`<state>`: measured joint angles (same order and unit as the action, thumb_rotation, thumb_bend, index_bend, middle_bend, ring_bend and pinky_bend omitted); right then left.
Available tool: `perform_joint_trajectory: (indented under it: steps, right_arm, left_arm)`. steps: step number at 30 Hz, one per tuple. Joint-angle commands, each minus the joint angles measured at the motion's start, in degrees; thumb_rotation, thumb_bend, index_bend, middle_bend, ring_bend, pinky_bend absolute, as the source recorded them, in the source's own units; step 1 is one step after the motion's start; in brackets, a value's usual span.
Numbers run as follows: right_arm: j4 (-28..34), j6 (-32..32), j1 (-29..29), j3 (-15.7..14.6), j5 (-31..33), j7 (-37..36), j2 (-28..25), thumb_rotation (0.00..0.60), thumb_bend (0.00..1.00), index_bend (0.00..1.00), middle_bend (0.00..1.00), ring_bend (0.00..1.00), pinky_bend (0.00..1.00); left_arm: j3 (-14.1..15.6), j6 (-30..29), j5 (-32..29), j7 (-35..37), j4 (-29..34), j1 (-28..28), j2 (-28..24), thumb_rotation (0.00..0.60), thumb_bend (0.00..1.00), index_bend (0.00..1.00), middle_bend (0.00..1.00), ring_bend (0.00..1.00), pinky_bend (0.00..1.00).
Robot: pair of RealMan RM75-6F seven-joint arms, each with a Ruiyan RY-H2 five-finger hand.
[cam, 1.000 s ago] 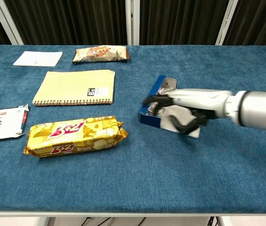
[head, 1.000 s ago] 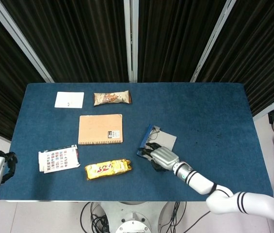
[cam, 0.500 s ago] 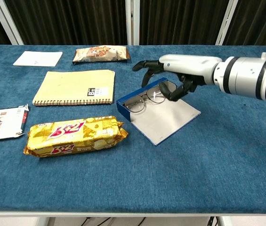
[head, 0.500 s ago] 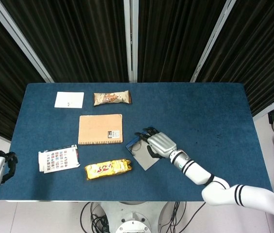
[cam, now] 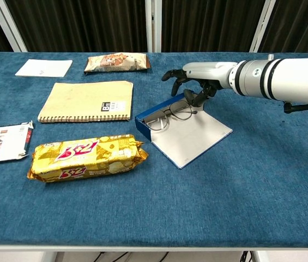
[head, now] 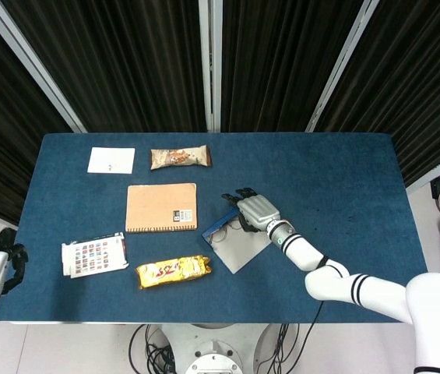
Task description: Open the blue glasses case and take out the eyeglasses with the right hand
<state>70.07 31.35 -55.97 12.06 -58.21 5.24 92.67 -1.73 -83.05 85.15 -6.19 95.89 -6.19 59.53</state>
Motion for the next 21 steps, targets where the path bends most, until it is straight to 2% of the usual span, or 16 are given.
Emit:
perform_joint_trajectory:
  steps: [1, 7, 9, 11, 15, 17, 19, 21]
  right_arm:
    - [2.2, 1.0, 1.1, -1.0, 0.4, 0.4, -2.0, 0.600, 0.78, 0.00, 0.23, 0.00, 0.00]
    - [11.0, 6.1, 5.1, -4.0, 0.3, 2.8, -8.7, 0.600, 0.73, 0.00, 0.28, 0.00, 0.00]
    - [13.7, 7.1, 5.8, -4.7, 0.9, 3.8, -10.6, 0.600, 0.67, 0.00, 0.29, 0.00, 0.00]
    - [15.3, 8.0, 6.1, -5.0, 1.7, 4.7, -11.4, 0.600, 0.57, 0.00, 0.29, 0.00, 0.00]
    - [15.4, 8.8, 5.3, -4.4, 2.4, 5.9, -9.8, 0.600, 0.32, 0.03, 0.26, 0.00, 0.00]
    - [14.5, 8.3, 4.2, -3.9, 2.6, 6.3, -8.1, 0.600, 0.26, 0.07, 0.25, 0.00, 0.00]
    - [13.0, 7.5, 2.9, -3.5, 3.4, 7.0, -6.3, 0.600, 0.26, 0.12, 0.24, 0.00, 0.00]
    - [11.4, 6.5, 1.6, -3.1, 4.6, 7.7, -4.8, 0.600, 0.31, 0.18, 0.24, 0.00, 0.00]
  left_arm:
    - [0.0, 0.1, 0.0, 0.1, 0.0, 0.0, 0.0, 0.600, 0.58, 0.67, 0.64, 0.45, 0.45]
    - [0.1, 0.1, 0.2, 0.2, 0.0, -0.1, -0.1, 0.600, 0.58, 0.67, 0.64, 0.45, 0.45]
    - [0.1, 0.0, 0.3, 0.3, 0.1, 0.0, -0.1, 0.600, 0.58, 0.66, 0.64, 0.45, 0.45]
    - [0.1, 0.1, 0.3, 0.3, 0.1, -0.1, -0.2, 0.600, 0.58, 0.66, 0.64, 0.45, 0.45]
    - [0.1, 0.1, 0.3, 0.5, 0.0, -0.1, -0.2, 0.600, 0.58, 0.66, 0.64, 0.45, 0.45]
    - [0.1, 0.1, 0.3, 0.6, 0.0, -0.1, -0.2, 0.600, 0.58, 0.66, 0.64, 0.45, 0.45]
    - [0.1, 0.1, 0.3, 0.6, -0.1, -0.1, -0.2, 0.600, 0.58, 0.66, 0.64, 0.45, 0.45]
    - [0.1, 0.1, 0.3, 0.7, -0.1, -0.1, -0.2, 0.600, 0.58, 0.66, 0.64, 0.45, 0.45]
